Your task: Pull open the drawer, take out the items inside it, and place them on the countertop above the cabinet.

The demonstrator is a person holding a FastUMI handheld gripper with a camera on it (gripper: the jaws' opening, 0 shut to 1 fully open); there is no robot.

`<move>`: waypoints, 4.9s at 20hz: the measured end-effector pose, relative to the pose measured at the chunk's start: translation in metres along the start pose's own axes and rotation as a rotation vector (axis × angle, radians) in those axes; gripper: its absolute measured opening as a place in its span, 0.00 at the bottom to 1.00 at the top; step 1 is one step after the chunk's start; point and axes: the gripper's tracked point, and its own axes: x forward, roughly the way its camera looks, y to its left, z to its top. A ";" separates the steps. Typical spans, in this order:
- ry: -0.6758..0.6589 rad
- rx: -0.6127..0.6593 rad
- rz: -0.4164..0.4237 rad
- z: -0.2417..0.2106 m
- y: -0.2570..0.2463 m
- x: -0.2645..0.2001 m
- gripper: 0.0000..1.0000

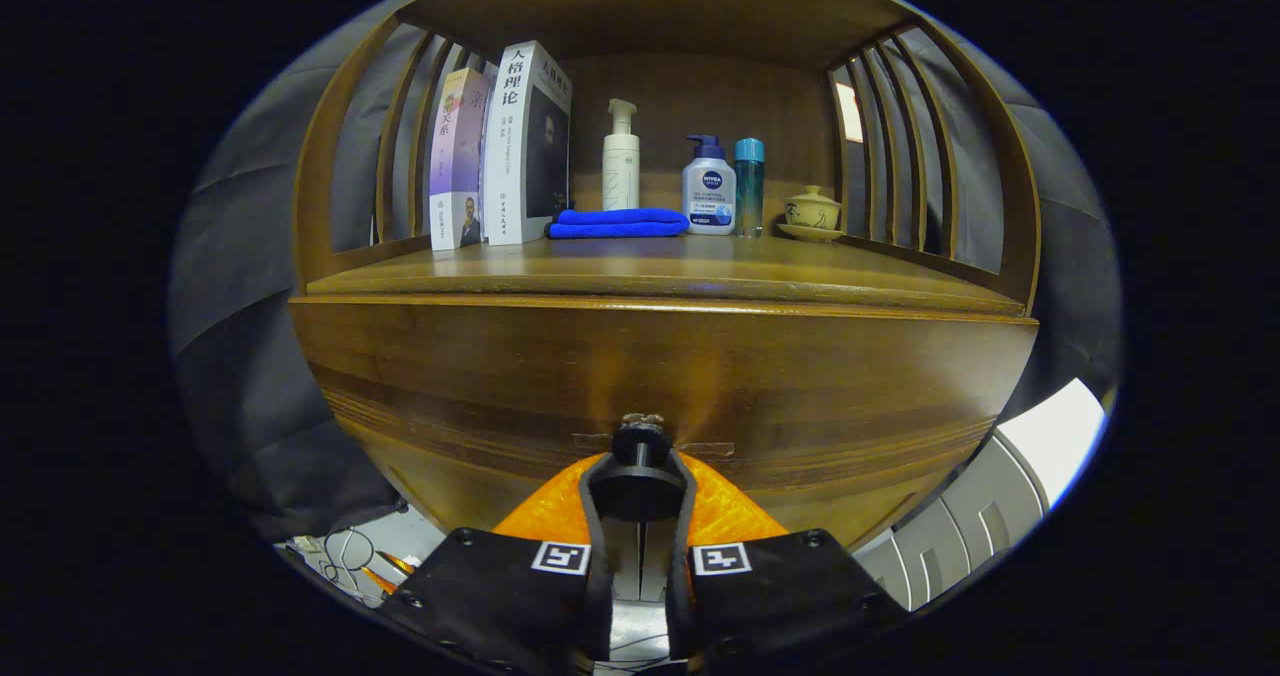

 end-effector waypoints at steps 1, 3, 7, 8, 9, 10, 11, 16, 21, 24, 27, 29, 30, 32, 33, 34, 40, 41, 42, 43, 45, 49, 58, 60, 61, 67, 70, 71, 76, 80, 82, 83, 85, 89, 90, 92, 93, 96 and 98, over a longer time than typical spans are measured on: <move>0.002 0.000 0.000 -0.001 0.000 -0.002 0.23; 0.005 0.007 -0.001 -0.003 0.000 -0.008 0.23; -0.003 0.009 -0.003 -0.008 -0.001 -0.021 0.23; -0.002 0.006 -0.005 -0.010 -0.001 -0.024 0.23; -0.001 0.006 -0.006 -0.011 -0.001 -0.027 0.23; 0.003 0.006 -0.006 -0.013 -0.001 -0.031 0.23; 0.006 0.008 -0.007 -0.014 -0.001 -0.036 0.24; 0.006 -0.009 0.000 -0.023 0.000 -0.056 0.23; 0.001 -0.025 0.012 -0.029 0.000 -0.073 0.23; 0.005 -0.020 0.019 -0.033 0.001 -0.080 0.23; 0.004 -0.027 0.024 -0.035 0.001 -0.086 0.23; 0.002 -0.030 0.029 -0.036 0.001 -0.090 0.23; 0.003 -0.031 0.031 -0.037 0.001 -0.092 0.23; 0.002 -0.036 0.036 -0.039 0.001 -0.095 0.23; 0.000 -0.038 0.038 -0.039 0.001 -0.097 0.23; -0.002 -0.042 0.041 -0.040 0.001 -0.098 0.23; -0.002 -0.031 0.041 -0.043 0.001 -0.109 0.23; -0.007 -0.031 0.040 -0.043 0.002 -0.111 0.23; -0.011 -0.039 0.038 -0.045 0.002 -0.114 0.23; -0.012 -0.046 0.038 -0.046 0.002 -0.117 0.23; -0.006 -0.042 0.048 -0.051 0.003 -0.122 0.23; 0.014 -0.053 0.067 -0.062 0.004 -0.135 0.23; 0.042 -0.091 0.110 -0.079 0.005 -0.166 0.23; 0.049 -0.095 0.106 -0.080 0.005 -0.166 0.24; 0.060 -0.092 0.111 -0.081 0.007 -0.166 0.26; 0.086 -0.134 0.146 -0.076 0.000 -0.191 0.69; 0.081 -0.107 0.135 -0.054 -0.017 -0.203 0.89; 0.063 -0.091 0.128 -0.043 -0.023 -0.208 0.93; 0.004 -0.079 0.099 0.002 -0.045 -0.213 0.98; 0.002 -0.081 0.110 0.036 -0.048 -0.199 0.98; 0.007 -0.087 0.121 0.052 -0.046 -0.186 0.98; 0.010 -0.089 0.129 0.059 -0.044 -0.179 0.98; 0.032 -0.107 0.161 0.070 -0.038 -0.163 0.98; 0.088 -0.135 0.214 0.083 -0.027 -0.129 0.98; 0.099 -0.136 0.219 0.085 -0.024 -0.120 0.98; 0.127 -0.150 0.239 0.088 -0.017 -0.104 0.98; 0.144 -0.164 0.254 0.088 -0.013 -0.097 0.98; 0.182 -0.194 0.269 0.085 -0.007 -0.075 0.98; 0.229 -0.185 0.278 0.079 -0.003 -0.062 0.98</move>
